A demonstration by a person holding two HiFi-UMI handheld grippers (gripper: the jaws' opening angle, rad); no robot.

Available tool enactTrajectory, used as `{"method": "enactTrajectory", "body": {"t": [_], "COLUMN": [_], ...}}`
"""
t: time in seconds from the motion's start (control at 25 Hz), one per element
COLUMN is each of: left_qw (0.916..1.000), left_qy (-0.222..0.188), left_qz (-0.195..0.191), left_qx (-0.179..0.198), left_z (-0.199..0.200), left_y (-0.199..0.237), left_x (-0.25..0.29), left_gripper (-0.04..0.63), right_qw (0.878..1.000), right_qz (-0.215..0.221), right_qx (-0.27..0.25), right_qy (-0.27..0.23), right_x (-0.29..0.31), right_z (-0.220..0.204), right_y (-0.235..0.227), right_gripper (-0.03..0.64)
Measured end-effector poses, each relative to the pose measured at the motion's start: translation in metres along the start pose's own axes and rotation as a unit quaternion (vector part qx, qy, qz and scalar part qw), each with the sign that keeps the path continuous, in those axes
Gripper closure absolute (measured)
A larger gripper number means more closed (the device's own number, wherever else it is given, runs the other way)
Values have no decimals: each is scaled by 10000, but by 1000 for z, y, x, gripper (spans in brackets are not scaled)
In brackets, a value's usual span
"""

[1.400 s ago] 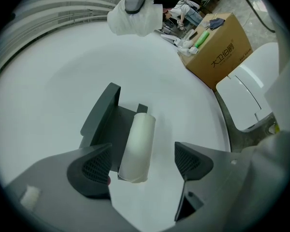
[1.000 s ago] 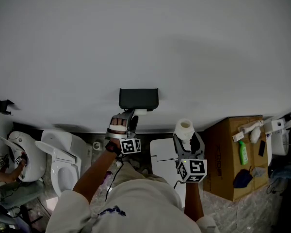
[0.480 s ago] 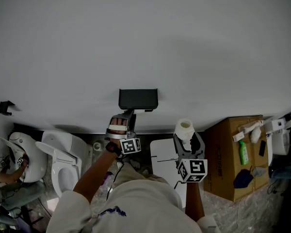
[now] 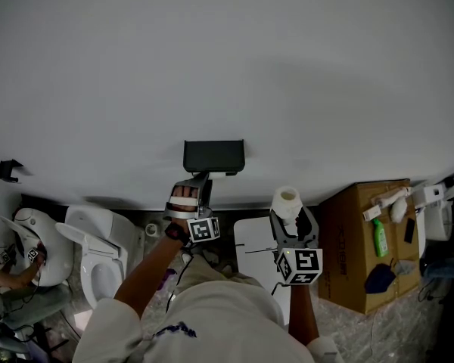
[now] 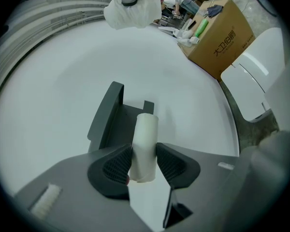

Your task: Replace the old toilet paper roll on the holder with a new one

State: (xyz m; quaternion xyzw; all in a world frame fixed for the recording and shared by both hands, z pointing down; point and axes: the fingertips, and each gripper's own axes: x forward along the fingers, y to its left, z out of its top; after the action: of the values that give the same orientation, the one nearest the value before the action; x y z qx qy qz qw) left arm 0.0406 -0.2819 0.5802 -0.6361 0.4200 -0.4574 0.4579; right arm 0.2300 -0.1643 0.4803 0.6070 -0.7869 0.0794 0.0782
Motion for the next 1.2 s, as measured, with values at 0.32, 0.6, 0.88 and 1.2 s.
{"method": "enactTrajectory", "body": {"t": [0.32, 0.6, 0.88, 1.2], "left_qw": [9999, 9997, 9994, 9992], "left_qy": [-146, -236, -345, -406], "left_qz": [-38, 29, -39, -52], "left_qx": [-38, -36, 34, 47], "left_z": [11, 19, 26, 37], "left_y": [-1, 2, -2, -4], "left_x": [0, 1, 3, 5], "left_gripper": [437, 440, 440, 440], "right_qw": [10000, 9999, 9999, 9998], "right_qz": [-41, -101, -124, -217], "right_qx": [14, 27, 43, 43], "right_qy": [0, -11, 2, 16], "right_x": [1, -2, -3, -8], "right_z": [0, -1, -2, -3], "right_y": [-3, -8, -10, -16], "right_gripper": [318, 318, 318, 318]}}
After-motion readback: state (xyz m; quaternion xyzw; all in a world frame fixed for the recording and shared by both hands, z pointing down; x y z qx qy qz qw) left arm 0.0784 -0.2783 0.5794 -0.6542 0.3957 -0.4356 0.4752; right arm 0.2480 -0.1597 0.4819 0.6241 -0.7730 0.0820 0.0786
